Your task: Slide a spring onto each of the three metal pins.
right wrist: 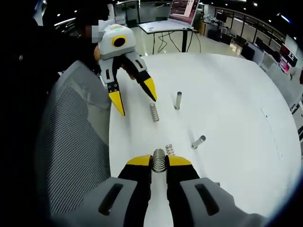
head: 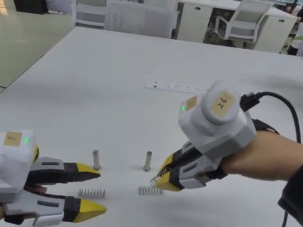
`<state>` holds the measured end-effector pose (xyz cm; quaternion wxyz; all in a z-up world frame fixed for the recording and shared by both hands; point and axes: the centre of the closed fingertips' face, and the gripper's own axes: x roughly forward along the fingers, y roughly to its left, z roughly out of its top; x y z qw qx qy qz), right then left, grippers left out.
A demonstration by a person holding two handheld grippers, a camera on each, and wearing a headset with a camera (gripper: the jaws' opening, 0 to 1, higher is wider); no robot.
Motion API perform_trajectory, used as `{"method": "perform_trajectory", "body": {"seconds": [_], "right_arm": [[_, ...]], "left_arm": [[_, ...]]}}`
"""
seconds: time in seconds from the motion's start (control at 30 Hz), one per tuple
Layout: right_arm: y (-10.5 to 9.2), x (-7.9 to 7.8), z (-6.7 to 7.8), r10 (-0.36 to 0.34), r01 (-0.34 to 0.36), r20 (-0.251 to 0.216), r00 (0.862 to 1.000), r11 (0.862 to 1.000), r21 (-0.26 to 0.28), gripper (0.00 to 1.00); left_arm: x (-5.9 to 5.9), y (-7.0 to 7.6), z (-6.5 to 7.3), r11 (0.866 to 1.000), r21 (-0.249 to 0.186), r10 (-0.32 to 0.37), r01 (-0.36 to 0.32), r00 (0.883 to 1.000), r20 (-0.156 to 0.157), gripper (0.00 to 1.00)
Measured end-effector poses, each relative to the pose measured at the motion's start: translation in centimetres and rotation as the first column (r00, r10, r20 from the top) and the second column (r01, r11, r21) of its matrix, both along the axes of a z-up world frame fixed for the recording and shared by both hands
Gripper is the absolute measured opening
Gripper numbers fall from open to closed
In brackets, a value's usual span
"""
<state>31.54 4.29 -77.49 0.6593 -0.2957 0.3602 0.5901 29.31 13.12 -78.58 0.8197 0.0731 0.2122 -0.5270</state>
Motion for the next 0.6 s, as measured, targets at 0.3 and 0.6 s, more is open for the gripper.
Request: {"method": "perform_trajectory", "body": {"seconds": [0.3,0.6], "right_arm": [[-2.7,1.1,0.4,-0.05,0.05,0.015,0.999,0.998,-0.033,0.08],[-5.8,2.2,0.4,-0.095,0.096,0.022,0.995,0.992,-0.086,0.08]], "left_arm": [[0.6,2.0,-0.1,0.996,-0.013,0.092,-0.092,0.996,0.002,0.37],[0.7,3.3,0.1,0.985,-0.047,0.165,-0.165,0.986,-0.003,0.39]]}}
